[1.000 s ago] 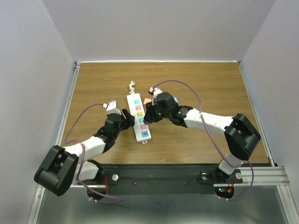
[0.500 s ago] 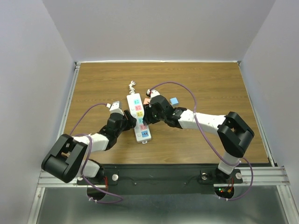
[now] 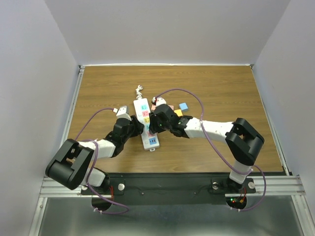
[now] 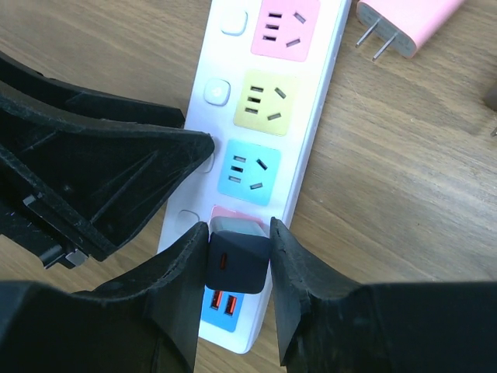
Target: Insert the plug
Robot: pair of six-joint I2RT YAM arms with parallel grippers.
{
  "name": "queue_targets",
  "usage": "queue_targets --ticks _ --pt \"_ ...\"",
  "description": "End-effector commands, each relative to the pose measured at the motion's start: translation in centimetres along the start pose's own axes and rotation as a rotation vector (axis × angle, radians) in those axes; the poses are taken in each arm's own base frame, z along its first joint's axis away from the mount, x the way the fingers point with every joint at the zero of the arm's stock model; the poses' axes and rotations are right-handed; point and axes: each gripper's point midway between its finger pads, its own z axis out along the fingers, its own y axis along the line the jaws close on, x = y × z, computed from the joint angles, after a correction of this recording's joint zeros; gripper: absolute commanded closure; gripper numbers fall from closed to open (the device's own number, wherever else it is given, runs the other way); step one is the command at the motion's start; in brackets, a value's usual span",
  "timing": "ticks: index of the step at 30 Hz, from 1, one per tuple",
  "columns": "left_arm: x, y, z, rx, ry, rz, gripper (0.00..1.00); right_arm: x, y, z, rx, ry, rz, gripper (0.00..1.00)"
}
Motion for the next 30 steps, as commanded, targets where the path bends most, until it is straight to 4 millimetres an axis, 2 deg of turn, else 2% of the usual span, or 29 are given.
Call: queue_targets --ticks 1,8,22,30 --pt "-1.6 -1.1 0.3 0.035 -0.046 -0.004 0.47 -2.3 1.1 0.1 0.014 -0.062 0.012 1.0" --pt "-1.7 -1.2 0.3 0.038 -0.048 -0.004 0.47 -1.6 1.9 0.1 0.008 -0.044 -0.001 1.0" --pt "-1.6 -1.0 0.2 0.036 -0.048 -0.002 0.47 -0.5 1.7 0.2 0.087 -0.028 -0.063 0.99" --pt "-1.6 -1.2 0.2 0.041 -0.045 0.002 0.48 -0.3 2.9 0.5 0.096 -0.034 -0.113 1.0"
